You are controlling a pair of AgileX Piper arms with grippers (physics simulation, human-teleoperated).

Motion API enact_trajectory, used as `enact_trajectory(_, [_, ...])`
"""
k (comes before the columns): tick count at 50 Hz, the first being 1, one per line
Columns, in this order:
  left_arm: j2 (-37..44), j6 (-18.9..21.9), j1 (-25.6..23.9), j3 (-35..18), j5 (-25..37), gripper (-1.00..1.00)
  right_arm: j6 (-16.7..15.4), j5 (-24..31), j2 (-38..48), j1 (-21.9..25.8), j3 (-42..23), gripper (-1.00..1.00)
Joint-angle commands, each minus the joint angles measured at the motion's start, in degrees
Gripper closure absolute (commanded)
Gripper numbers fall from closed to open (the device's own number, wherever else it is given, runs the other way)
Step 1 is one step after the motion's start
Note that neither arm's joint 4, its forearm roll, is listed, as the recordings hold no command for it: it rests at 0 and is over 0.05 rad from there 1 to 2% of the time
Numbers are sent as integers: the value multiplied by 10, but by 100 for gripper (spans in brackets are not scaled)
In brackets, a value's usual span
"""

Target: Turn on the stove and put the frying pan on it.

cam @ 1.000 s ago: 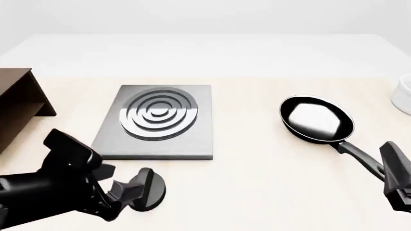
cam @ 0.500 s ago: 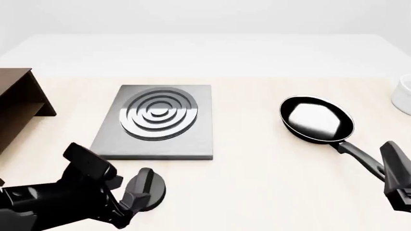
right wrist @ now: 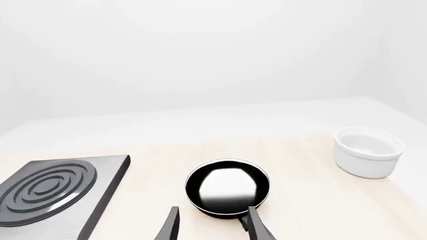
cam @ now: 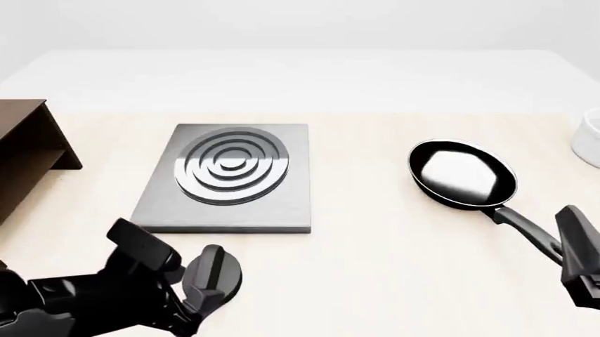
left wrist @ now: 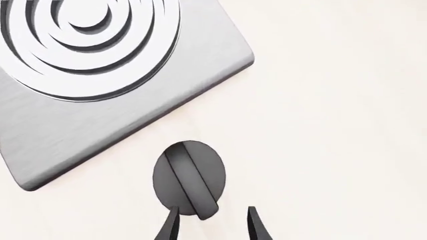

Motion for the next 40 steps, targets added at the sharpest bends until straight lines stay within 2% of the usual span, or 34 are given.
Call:
enact_trajectory(1, [24, 1, 1, 5, -23, -100, 0, 0, 0, 0, 0, -100])
enact_trajectory(40, [112, -3, -16, 8, -93, -100, -2, -1, 0, 1, 0, -100])
